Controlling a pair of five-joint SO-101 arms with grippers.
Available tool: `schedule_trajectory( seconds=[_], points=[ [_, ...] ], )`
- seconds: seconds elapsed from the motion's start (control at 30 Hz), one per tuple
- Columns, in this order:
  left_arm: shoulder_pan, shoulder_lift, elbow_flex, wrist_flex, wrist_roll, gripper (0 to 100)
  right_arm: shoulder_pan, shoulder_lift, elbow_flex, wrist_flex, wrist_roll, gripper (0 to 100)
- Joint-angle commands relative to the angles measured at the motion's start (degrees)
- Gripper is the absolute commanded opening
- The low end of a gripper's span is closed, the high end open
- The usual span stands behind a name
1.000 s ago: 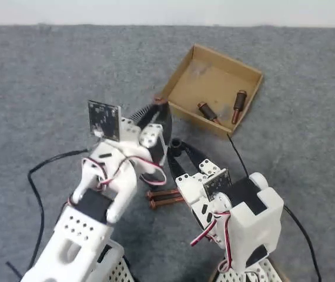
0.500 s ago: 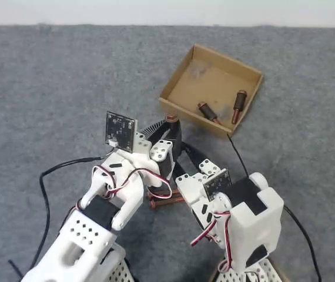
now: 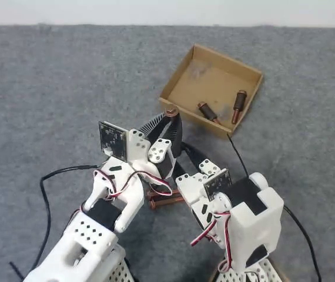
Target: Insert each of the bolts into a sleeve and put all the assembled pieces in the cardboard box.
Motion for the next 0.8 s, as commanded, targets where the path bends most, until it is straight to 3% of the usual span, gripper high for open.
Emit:
schedule_trajectory(
  seconds=[0.0, 0.77],
  points=[
    [-0.4, -2.5, -0.8, -1.2, -0.4, 1, 0.0, -3.6, 1.4, -1.8, -0.6, 0.7],
    [-3.6, -2.5, 2.0, -2.3, -0.7, 1, 0.1, -3.6, 1.8, -1.9, -0.2, 0.7]
  ],
)
